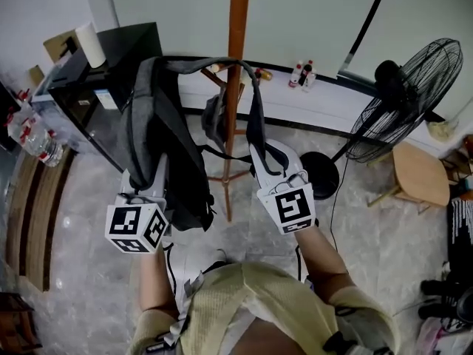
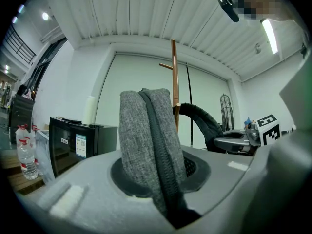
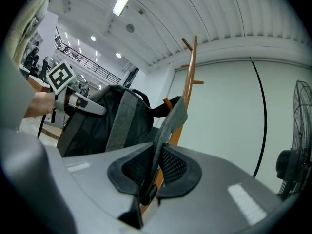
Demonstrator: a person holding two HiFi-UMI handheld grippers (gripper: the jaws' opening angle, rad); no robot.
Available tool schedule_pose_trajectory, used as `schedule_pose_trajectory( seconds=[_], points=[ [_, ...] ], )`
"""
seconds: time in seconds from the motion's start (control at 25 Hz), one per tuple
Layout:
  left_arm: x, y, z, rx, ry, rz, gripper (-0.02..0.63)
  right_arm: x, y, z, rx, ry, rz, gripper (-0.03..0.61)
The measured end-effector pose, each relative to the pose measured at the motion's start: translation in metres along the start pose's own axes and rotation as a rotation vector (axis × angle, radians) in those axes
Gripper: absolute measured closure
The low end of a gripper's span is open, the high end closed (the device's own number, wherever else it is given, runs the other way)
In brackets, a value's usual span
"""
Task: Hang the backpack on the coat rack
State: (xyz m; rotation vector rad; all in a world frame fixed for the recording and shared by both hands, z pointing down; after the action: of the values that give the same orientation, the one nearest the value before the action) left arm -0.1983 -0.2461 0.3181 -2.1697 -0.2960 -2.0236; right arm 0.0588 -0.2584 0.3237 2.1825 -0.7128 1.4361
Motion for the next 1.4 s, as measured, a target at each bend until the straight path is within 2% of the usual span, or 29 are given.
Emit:
schedule_pose_trajectory(
  seconds=[0.64, 1.4],
  points=[
    [0.044, 0.029, -0.013, 0.084, -0.061, -0.018, 0.531, 0.008, 0.023, -0.016, 0.009, -0.031, -0.053, 0.540],
    [0.112, 0.020, -0.017, 0.170, -0.037, -0.001, 0.518, 0.023, 0.042, -0.025, 0.082, -0.020, -0.058, 0.538]
  ],
)
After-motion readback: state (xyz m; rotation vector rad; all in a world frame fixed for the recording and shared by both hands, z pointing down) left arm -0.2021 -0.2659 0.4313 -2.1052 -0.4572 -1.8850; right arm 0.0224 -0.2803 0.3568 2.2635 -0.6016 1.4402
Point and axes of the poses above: the fingertips, and each gripper's own axes: y forward along the fingers, z to its right, x out of its underside, the point moved 7 cm from there along -y, backward along the fingers, and after that the axes turned 8 degrees about -x, right-handed, at the moved point
